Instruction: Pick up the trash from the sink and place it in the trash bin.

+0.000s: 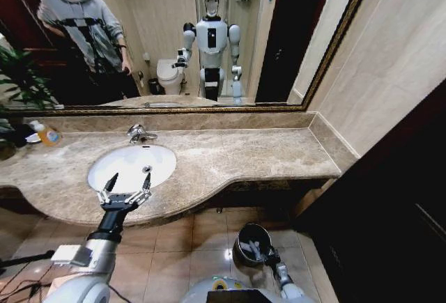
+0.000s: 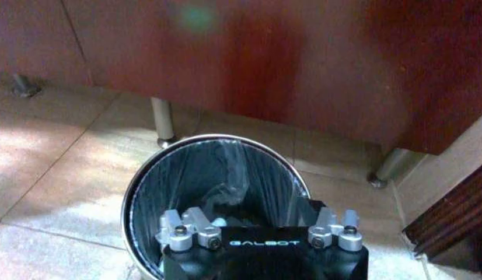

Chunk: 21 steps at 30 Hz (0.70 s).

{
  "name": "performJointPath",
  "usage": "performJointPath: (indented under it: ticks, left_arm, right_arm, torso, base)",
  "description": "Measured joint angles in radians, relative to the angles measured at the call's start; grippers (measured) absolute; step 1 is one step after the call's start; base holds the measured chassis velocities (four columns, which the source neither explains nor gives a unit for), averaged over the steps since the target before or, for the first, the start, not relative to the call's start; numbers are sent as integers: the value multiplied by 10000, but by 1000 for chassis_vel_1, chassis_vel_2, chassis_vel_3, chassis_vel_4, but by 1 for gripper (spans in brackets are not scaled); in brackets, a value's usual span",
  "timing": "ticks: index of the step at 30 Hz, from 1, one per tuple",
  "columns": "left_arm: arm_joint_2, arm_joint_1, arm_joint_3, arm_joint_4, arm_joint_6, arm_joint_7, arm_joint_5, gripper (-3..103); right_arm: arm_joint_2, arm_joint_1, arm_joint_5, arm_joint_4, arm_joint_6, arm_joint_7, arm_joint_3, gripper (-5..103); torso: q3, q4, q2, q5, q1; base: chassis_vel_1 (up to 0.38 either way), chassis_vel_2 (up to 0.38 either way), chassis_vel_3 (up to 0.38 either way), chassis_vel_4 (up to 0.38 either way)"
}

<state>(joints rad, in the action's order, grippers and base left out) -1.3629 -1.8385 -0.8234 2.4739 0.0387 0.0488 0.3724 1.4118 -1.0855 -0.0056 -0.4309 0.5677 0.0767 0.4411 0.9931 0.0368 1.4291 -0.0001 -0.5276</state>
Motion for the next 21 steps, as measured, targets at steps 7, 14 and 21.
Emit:
performJointPath:
  ticks: [7, 14, 21]
  left_arm:
    - [0, 0, 0, 0, 0, 0, 0, 100]
    - [0, 0, 1, 0, 0, 0, 0, 100]
    - [0, 0, 1, 0, 0, -1, 0, 100]
  right_arm:
    - [72, -332, 1198, -481, 0, 592, -31, 95]
    - [56, -1023, 2365, -1818, -226, 771, -140, 100]
    - [-478, -2910, 3792, -6011, -402, 702, 278, 100]
  torso:
    - [0, 0, 0, 1, 0]
    - [0, 0, 0, 2, 0]
    - [0, -3, 0, 2, 1]
  base:
    - [0, 0, 0, 0]
    - [0, 0, 0, 0]
    - [0, 0, 0, 0]
